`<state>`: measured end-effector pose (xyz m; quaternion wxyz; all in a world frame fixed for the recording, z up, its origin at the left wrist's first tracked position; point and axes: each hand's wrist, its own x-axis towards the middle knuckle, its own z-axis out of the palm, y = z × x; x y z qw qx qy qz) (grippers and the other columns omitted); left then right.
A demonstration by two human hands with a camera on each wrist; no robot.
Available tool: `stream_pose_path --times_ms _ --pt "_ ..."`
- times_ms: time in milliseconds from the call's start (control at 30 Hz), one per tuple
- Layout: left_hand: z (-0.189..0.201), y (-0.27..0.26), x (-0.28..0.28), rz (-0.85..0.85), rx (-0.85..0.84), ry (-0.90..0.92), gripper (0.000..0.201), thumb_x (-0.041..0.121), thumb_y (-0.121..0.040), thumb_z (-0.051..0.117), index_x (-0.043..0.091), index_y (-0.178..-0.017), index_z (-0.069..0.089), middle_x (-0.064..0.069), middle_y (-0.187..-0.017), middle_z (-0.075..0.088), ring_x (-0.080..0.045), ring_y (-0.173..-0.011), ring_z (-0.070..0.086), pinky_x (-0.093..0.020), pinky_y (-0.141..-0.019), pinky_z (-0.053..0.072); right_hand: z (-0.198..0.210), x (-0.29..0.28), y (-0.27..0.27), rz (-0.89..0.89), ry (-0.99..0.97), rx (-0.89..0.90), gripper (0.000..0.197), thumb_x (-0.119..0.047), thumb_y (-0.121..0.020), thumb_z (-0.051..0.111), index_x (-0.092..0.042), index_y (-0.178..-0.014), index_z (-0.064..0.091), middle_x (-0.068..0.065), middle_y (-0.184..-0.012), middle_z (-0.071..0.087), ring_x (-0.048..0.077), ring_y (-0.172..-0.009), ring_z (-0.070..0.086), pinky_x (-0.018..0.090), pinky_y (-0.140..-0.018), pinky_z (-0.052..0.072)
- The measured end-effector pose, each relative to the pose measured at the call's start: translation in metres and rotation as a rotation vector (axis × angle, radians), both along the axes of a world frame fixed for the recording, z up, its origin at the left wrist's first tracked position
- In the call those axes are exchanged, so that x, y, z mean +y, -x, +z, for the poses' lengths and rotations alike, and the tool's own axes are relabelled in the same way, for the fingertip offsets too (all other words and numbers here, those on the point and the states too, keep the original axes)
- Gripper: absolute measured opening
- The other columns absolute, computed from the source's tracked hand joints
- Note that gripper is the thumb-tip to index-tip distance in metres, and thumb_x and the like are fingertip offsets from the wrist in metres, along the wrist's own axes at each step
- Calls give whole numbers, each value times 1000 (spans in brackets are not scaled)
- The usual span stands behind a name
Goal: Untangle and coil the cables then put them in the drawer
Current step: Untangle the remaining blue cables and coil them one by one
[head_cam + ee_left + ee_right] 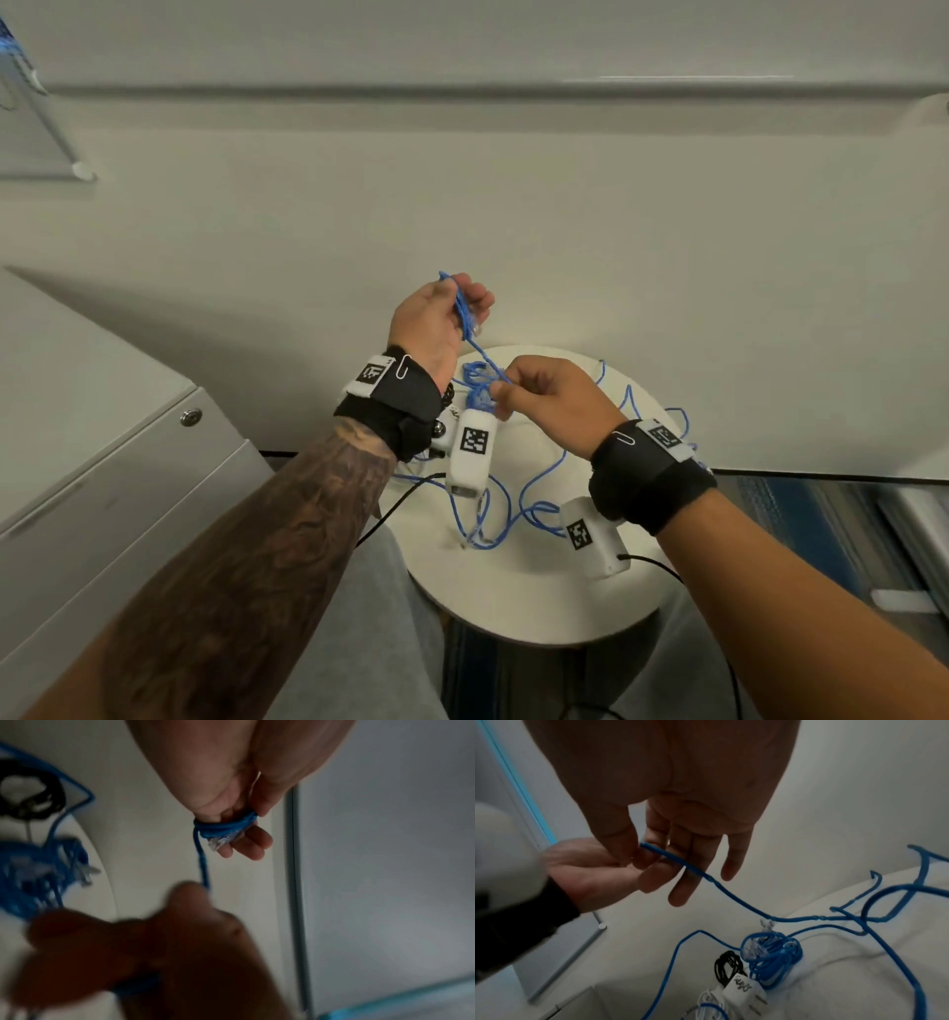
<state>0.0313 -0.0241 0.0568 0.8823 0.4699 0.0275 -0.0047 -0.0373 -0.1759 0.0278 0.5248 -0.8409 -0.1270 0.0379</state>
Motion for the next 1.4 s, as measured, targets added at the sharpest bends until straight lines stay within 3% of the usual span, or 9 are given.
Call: stream_pose_path --times_ms 200,300,467,633,833,1000,1233,1333,1400 --pt "-27 -1 3 -141 -226 -923 22 9 -102 43 5 -95 63 2 -84 68 -6 -76 66 -21 -82 53 -12 -2 -11 -64 -79 -107 13 -14 -97 62 -10 -96 74 0 -74 69 6 -70 61 16 -70 46" --pt "-29 2 7 -293 -262 -1105 28 13 -103 41 12 -82 59 6 -72 62 4 -63 59 -13 -70 46 -13 -6 -23 -125 -149 -198 17 2 -92 60 -6 -103 71 -3 -83 73 1 -76 66 12 -73 46" --pt "-26 12 4 -550 -151 -979 35 18 -105 34 -1 -93 61 -11 -67 58 -16 -61 56 -28 -67 50 -21 -15 -40 -179 -243 -188 17 0 -91 65 -12 -103 67 7 -89 69 9 -82 65 20 -81 50" --pt "-15 12 8 -637 35 -487 36 19 -105 30 4 -89 58 0 -57 37 -15 -52 39 -34 -67 48 -33 -21 -50 -210 -310 -148 7 -16 -97 64 -11 -97 69 -2 -82 66 8 -74 59 28 -73 51" --pt "-6 -2 7 -443 113 189 31 18 -101 31 3 -99 57 1 -65 45 -14 -60 48 -35 -82 51 -61 -21 -40 -239 -111 -109 21 -25 -103 54 -18 -102 73 -9 -67 59 2 -61 54 23 -63 50" --pt "-11 -25 10 -162 81 278 28 13 -104 34 1 -99 59 -4 -76 65 -20 -76 65 -38 -89 52 -67 -26 -34 -190 135 -84 23 -42 -100 55 -28 -101 73 -6 -75 68 10 -70 60 34 -72 53" --pt "-31 -34 -3 39 -14 -321 24 9 -103 41 2 -93 62 -9 -77 70 -22 -76 70 -28 -81 57 -48 -24 -21 -156 96 -210 16 -33 -95 63 -22 -89 73 -6 -64 59 10 -60 49 32 -61 45" --pt "-40 -17 -10 -131 -176 -878 25 13 -100 48 0 -92 69 -8 -91 72 -8 -79 69 -13 -78 51 -38 -26 -20 -196 47 -292 16 -29 -98 60 -22 -89 72 0 -71 64 16 -66 55 35 -64 48" --pt "-46 -5 -11 -304 -222 -1000 27 15 -101 47 1 -93 69 -8 -94 73 -10 -83 70 -17 -83 51 -34 -30 -22 -232 27 -336 15 -28 -99 59 -26 -91 71 -5 -73 66 13 -66 57 32 -64 47"
